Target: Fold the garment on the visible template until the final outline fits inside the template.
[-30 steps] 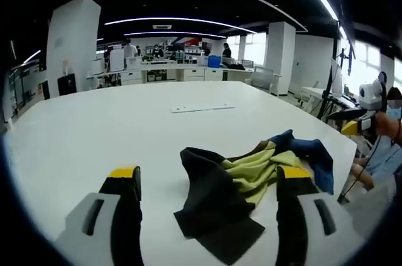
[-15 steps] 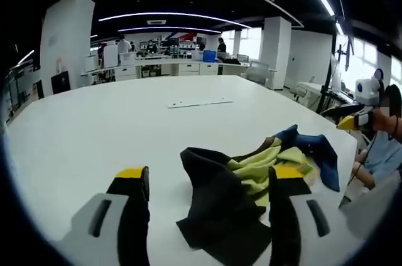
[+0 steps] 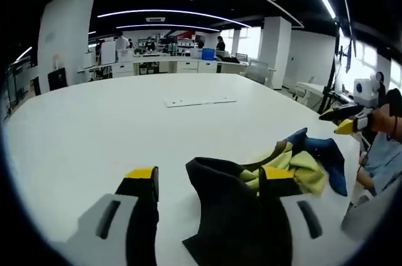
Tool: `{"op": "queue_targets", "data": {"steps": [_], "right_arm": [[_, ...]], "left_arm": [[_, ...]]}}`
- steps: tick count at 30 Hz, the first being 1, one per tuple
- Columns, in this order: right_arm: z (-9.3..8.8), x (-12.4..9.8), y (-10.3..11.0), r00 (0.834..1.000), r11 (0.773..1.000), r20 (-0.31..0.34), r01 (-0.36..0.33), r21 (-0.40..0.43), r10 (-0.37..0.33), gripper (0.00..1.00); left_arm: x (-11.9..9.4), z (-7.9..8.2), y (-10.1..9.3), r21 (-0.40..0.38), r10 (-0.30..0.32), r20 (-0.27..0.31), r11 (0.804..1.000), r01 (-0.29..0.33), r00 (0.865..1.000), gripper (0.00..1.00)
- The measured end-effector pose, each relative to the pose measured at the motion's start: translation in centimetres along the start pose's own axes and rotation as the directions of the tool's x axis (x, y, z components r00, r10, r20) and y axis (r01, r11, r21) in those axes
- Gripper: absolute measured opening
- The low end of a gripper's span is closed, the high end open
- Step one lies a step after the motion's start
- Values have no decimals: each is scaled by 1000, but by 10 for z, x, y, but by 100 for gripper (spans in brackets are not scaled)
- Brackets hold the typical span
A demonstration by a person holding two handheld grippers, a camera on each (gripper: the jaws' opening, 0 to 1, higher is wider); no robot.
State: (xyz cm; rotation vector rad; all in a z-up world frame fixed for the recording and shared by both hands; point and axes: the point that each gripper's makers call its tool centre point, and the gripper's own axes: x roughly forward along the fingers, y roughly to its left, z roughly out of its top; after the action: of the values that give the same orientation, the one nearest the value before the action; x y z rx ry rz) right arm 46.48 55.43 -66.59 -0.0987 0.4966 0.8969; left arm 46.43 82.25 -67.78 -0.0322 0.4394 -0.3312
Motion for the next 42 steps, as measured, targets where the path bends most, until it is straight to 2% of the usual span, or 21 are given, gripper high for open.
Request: {"op": "queue_targets", "data": {"steps": [5,12,21,25,27,29,32,33,40,42], "right_arm": [[2,15,-2,999,999,-18,-29,-21,29,49],[0,34,-8,996,997,-58,-68,-48,65,43],[-9,50,-12,987,987,-120,-117,-108,104,29],[-12,56,-11,982,985,-141,-139,-104,124,22],[-14,58,-11,981,983,-150,-142,-119,124,18],[-16,60,-12,979,981,-163,-142,-131,120,14],[-18,62,-14,978,980,-175,-139,-145,113,10],[-19,62,-14,978,980,-179,-136,-147,109,8],[-30,65,-19,970,980,-222,-135,-148,101,7],[-36,66,-22,966,981,-247,-120,-155,79,6]], "left_arm": [[14,-4,4,17,-18,-19,1000,19,1000,53],[26,-8,9,32,-42,-47,999,44,998,48],[38,-21,5,-32,-99,-90,995,97,991,34],[41,-28,11,-35,-76,-113,997,72,991,28],[40,-31,13,-62,-63,-110,996,57,992,23],[40,-33,12,-85,-68,-107,995,59,992,17],[39,-40,14,-68,-57,-135,997,48,989,4],[39,-44,13,-59,-58,-155,997,49,986,3],[40,-49,14,-26,-54,-172,998,50,984,0],[40,-51,13,-12,-54,-183,999,52,982,0]]}}
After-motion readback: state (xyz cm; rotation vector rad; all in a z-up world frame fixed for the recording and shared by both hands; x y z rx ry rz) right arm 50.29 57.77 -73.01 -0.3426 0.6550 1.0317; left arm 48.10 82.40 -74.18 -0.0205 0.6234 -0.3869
